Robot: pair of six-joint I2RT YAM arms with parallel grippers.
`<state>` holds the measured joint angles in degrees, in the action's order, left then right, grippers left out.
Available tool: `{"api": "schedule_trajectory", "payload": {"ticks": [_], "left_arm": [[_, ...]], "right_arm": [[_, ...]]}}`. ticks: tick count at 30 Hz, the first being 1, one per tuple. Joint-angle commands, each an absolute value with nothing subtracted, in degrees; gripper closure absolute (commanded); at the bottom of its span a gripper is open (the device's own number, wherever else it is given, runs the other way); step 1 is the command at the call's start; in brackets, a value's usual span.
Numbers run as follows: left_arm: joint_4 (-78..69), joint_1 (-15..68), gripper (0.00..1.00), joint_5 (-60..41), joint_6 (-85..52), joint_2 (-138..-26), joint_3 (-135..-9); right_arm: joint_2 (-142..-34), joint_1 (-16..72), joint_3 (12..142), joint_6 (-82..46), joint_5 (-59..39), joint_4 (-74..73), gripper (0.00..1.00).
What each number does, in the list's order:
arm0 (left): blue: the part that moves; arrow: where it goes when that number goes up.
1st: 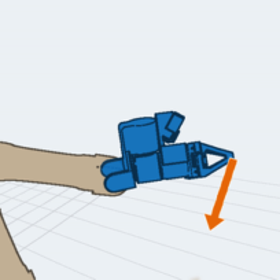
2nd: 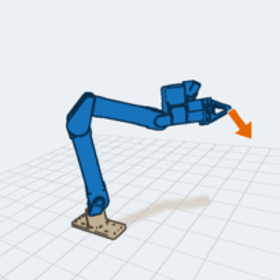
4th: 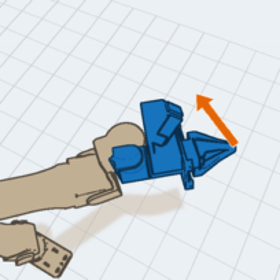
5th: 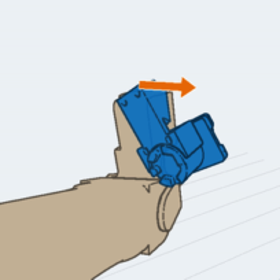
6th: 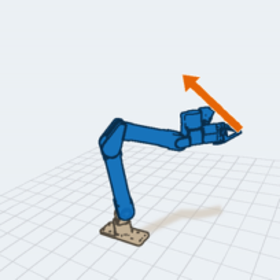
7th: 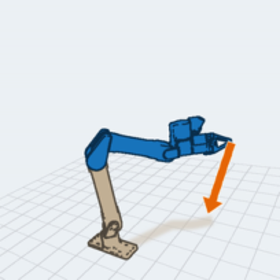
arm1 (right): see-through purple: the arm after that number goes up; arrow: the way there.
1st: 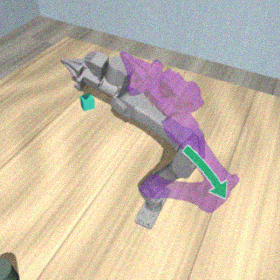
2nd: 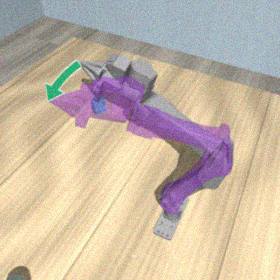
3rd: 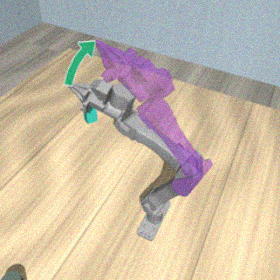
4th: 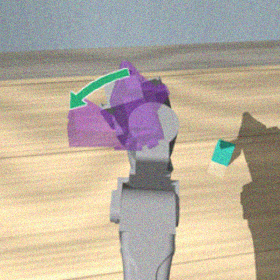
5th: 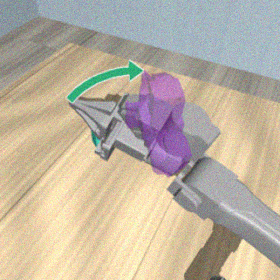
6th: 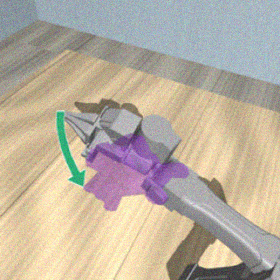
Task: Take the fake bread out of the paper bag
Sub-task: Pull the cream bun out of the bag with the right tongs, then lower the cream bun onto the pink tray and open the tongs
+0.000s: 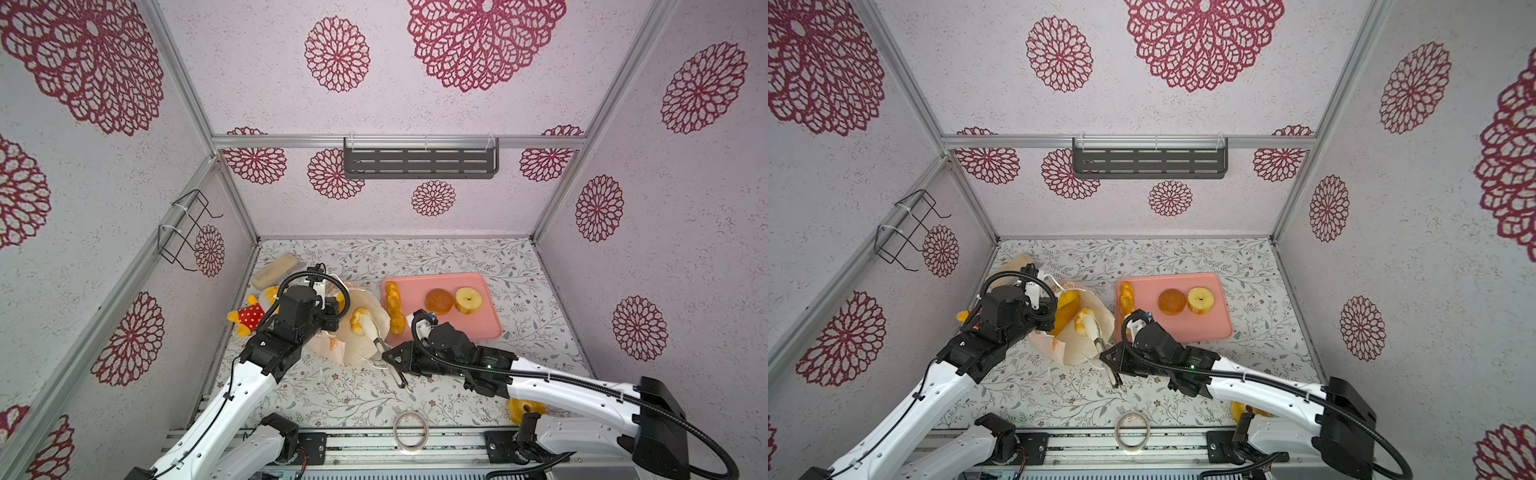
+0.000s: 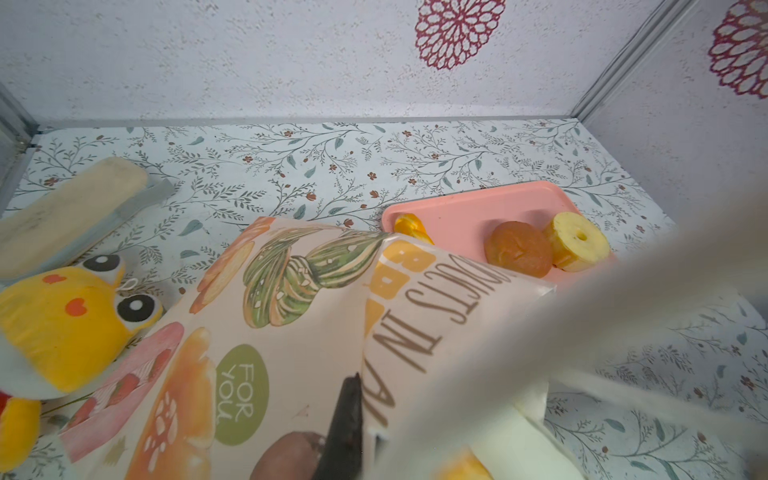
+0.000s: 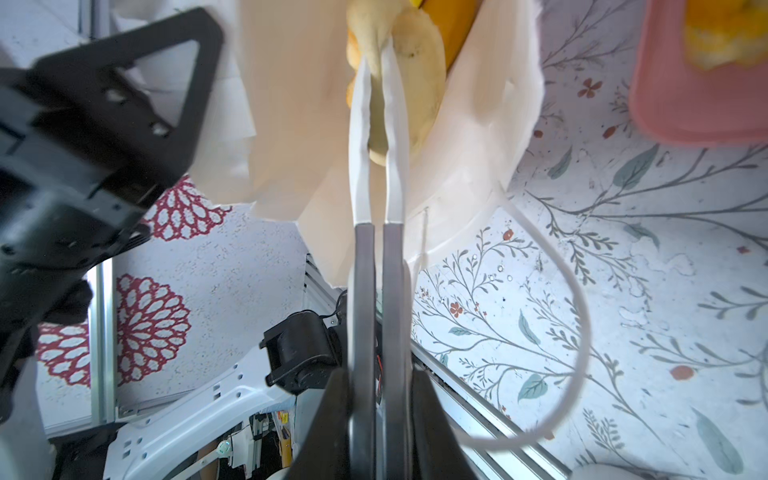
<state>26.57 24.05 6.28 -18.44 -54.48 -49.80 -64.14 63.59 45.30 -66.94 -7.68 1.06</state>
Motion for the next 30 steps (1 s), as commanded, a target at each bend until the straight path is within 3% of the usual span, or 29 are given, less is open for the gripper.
{"api": "schedule_trajectory", "payload": {"ticks": [1, 9, 19, 30], "left_arm": [[27.75, 23.72, 1.00, 10.28, -19.72, -56.33, -52.22], [28.95, 23.26, 1.00, 14.27, -23.29, -62.17, -55.41], [29.77, 19.26, 1.00, 11.86, -26.18, -66.03, -57.58], [28.00, 19.07, 1.00, 8.89, -24.50, -61.44, -55.48]], "right_arm": [[-57.65, 63.90, 45.83, -63.77, -5.83, 2.65, 1.00], [-49.85, 59.59, 47.41, -60.02, -3.30, 11.11, 1.00], [-48.39, 42.48, 51.18, -55.56, -11.43, 17.08, 1.00], [-57.54, 30.29, 41.23, -57.92, -26.33, -2.64, 1.00]]}}
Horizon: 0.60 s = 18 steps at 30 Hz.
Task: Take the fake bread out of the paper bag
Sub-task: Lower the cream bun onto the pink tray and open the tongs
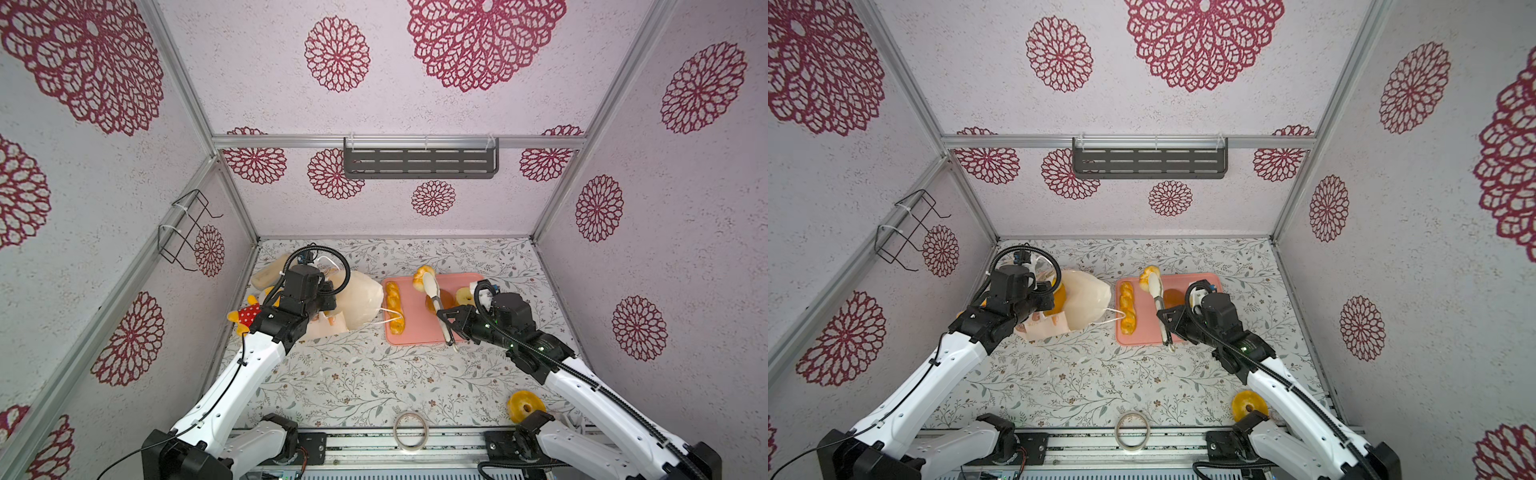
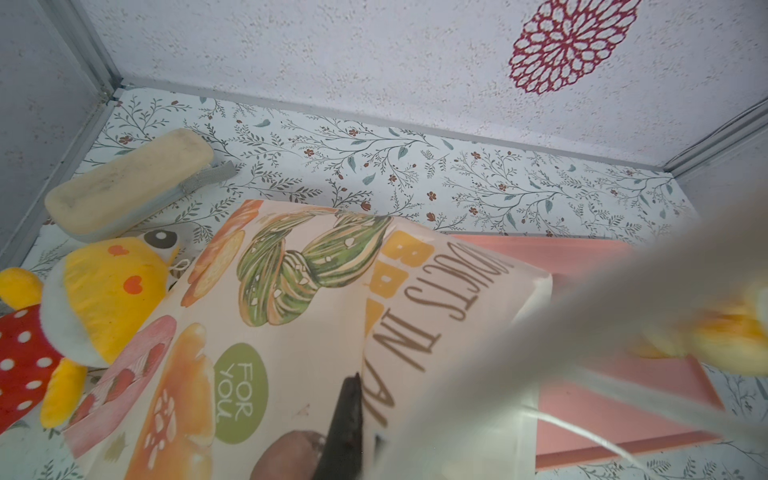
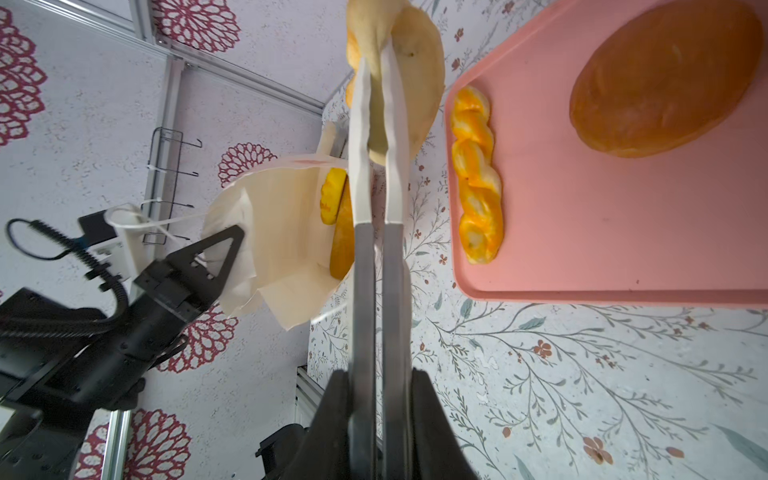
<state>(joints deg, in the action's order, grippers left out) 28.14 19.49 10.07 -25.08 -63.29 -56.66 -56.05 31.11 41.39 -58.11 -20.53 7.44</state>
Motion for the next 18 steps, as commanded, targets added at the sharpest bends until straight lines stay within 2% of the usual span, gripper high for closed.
{"api": "schedule_trajectory", "payload": {"ticks": [1, 10, 18], "left_arm": [[27.95, 19.07, 1.00, 8.87, -24.52, -60.95, -55.17], [27.66, 18.98, 1.00, 8.88, -24.57, -57.73, -53.20], [28.36, 18.86, 1.00, 8.79, -23.73, -56.56, -52.82]], "right_arm": [[-59.16, 30.00, 41.22, -57.84, -27.15, -4.22, 1.00], [-72.51, 28.01, 41.69, -56.38, -30.37, -13.93, 1.00], [-79.78, 26.16, 41.05, -56.95, -31.50, -20.24, 1.00]]}}
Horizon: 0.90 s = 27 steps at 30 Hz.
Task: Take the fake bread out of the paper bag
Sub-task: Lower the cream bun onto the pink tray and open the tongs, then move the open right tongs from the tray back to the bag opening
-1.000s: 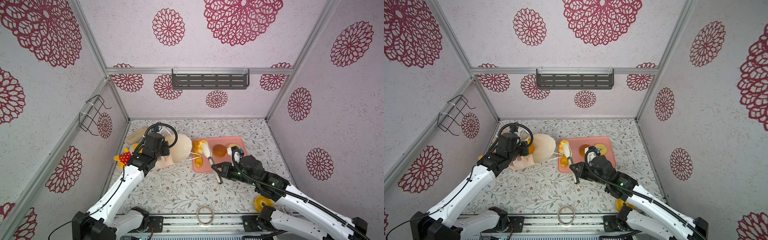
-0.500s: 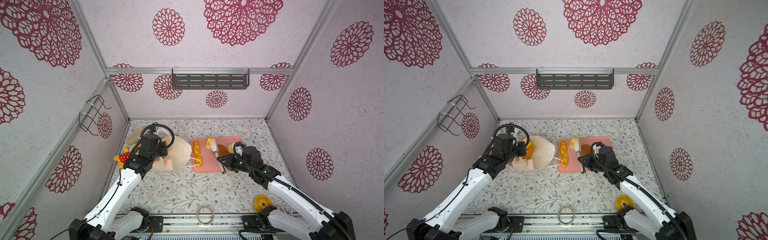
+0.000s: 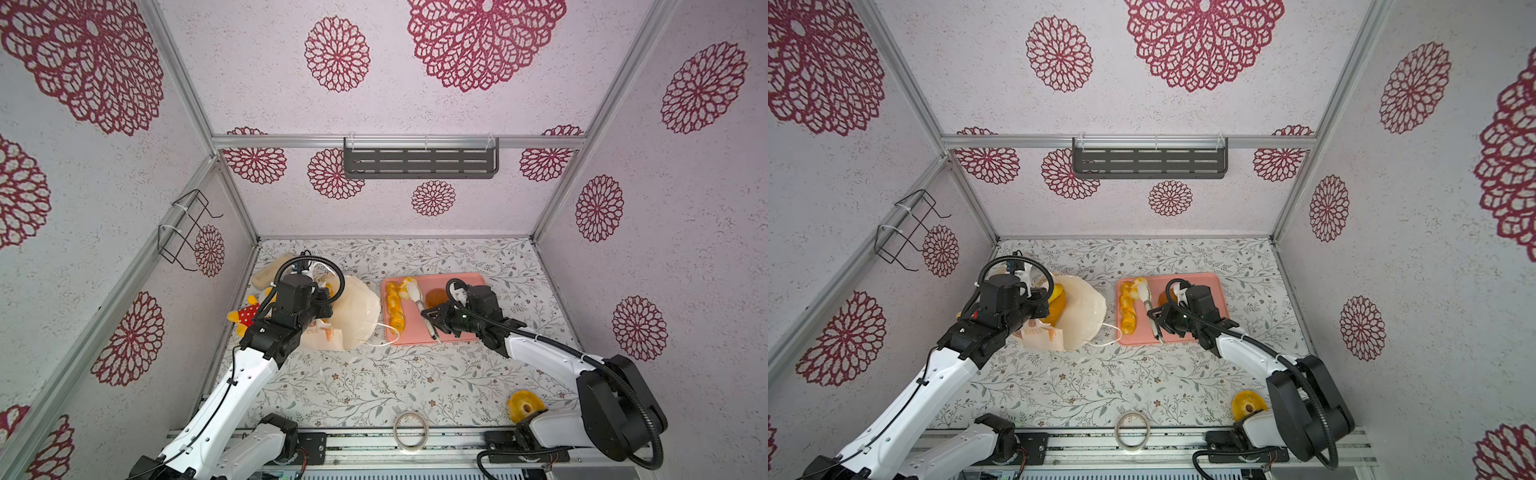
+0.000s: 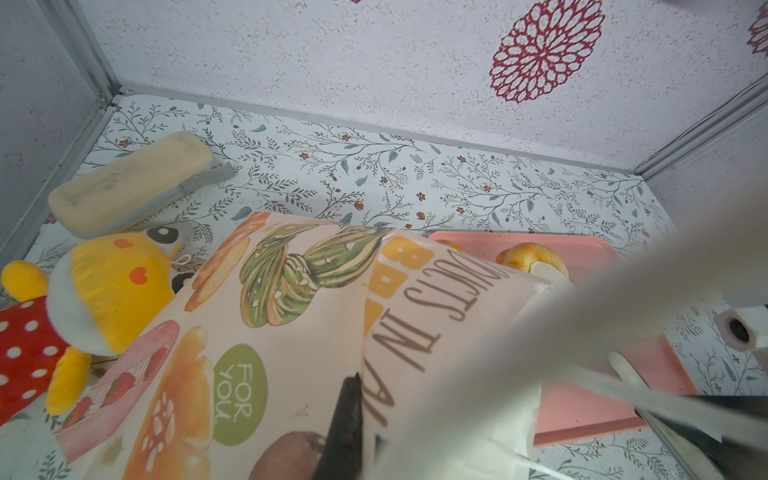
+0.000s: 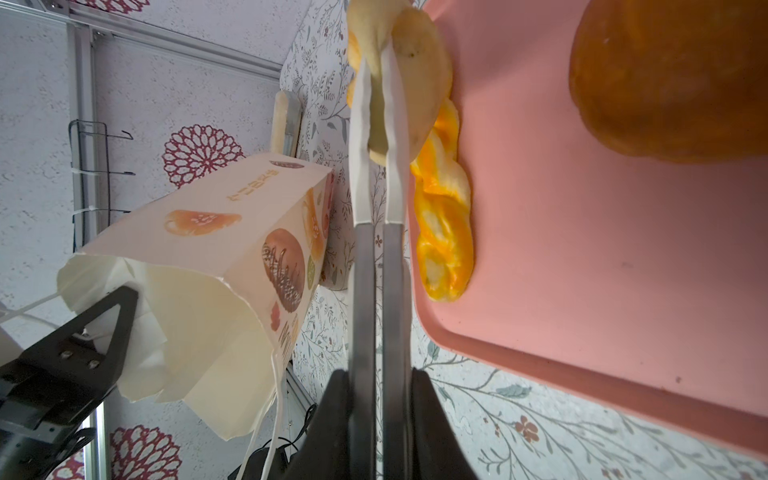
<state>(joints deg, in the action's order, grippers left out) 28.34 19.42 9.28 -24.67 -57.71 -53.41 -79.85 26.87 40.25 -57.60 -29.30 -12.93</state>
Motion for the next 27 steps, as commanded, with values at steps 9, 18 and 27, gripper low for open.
{"api": "schedule_trajectory", "payload": {"ticks": [9, 18, 27], "left_arm": [[28.22, 18.59, 1.00, 8.47, -23.64, -55.83, -51.88], [27.69, 18.63, 1.00, 8.19, -24.10, -56.13, -51.76], [27.82, 18.55, 1.00, 7.78, -24.25, -55.99, -51.85]], "right_arm": [[-79.40, 24.70, 38.25, -57.35, -30.88, -17.95, 0.80], [-75.03, 24.27, 39.27, -54.87, -28.47, -7.36, 0.54], [-70.07, 23.94, 40.08, -52.73, -25.28, 2.12, 0.50]]}}
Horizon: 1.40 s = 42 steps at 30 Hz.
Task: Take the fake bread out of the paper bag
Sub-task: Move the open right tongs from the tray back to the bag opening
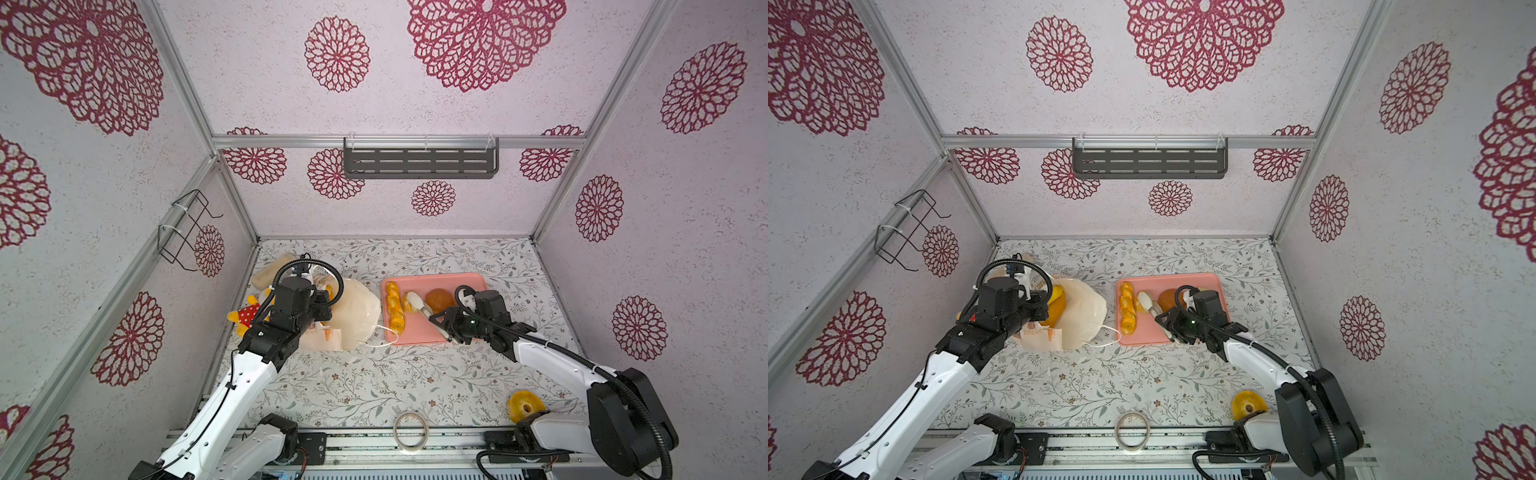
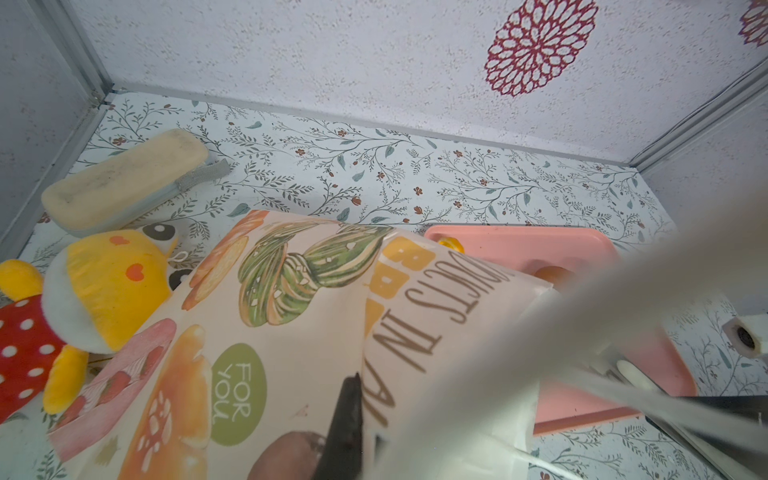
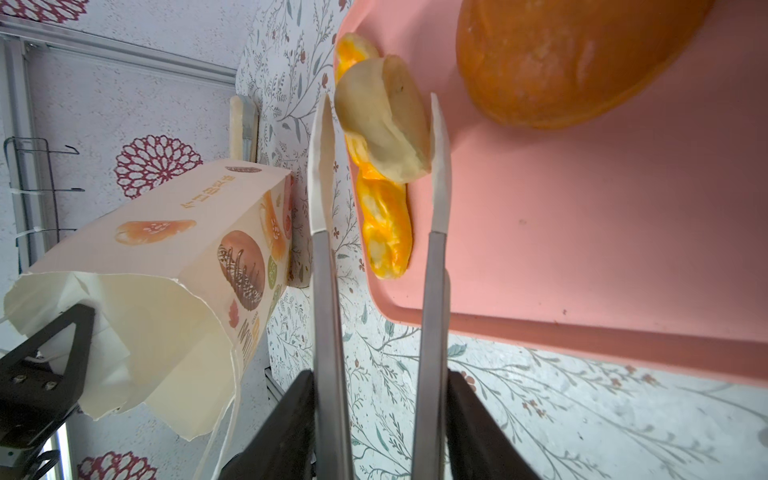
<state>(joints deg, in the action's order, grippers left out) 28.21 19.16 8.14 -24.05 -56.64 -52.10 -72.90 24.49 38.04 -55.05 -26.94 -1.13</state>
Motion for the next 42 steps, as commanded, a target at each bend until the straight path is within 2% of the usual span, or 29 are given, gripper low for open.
{"api": "schedule_trajectory", "payload": {"ticks": [1, 13, 18, 24, 27, 31, 37, 42], "left_arm": [[27.86, 18.63, 1.00, 7.85, -24.17, -55.88, -51.86], [27.43, 18.54, 1.00, 7.58, -23.97, -55.92, -51.90], [26.70, 18.54, 1.00, 5.85, -22.41, -55.66, -51.86], [26.16, 18.61, 1.00, -2.52, -17.17, -54.17, -51.61], [27.49, 18.62, 1.00, -4.92, -15.28, -53.29, -51.42], [28.20, 18.58, 1.00, -7.00, -14.35, -51.83, -50.33], [28.04, 18.72, 1.00, -8.42, -13.58, -50.45, -48.79], [27.43, 18.78, 1.00, -10.25, -13.21, -50.25, -48.12]], "right_arm": [[-69.37, 23.86, 40.08, -52.41, -24.93, 3.33, 0.49], [-60.51, 23.38, 45.26, -44.86, -16.79, 23.44, 0.46], [-58.52, 23.42, 49.13, -43.30, -18.14, 26.52, 0.47], [-57.66, 25.69, 58.77, -38.95, -23.64, 32.19, 0.50], [-57.50, 29.16, 62.31, -37.19, -25.06, 35.66, 0.51], [-56.65, 38.04, 62.96, -38.41, -24.08, 36.52, 0.54], [-54.00, 52.38, 59.93, -45.59, -19.15, 31.72, 0.58], [-57.89, 62.52, 60.93, -47.54, -13.84, 29.12, 0.58]]}}
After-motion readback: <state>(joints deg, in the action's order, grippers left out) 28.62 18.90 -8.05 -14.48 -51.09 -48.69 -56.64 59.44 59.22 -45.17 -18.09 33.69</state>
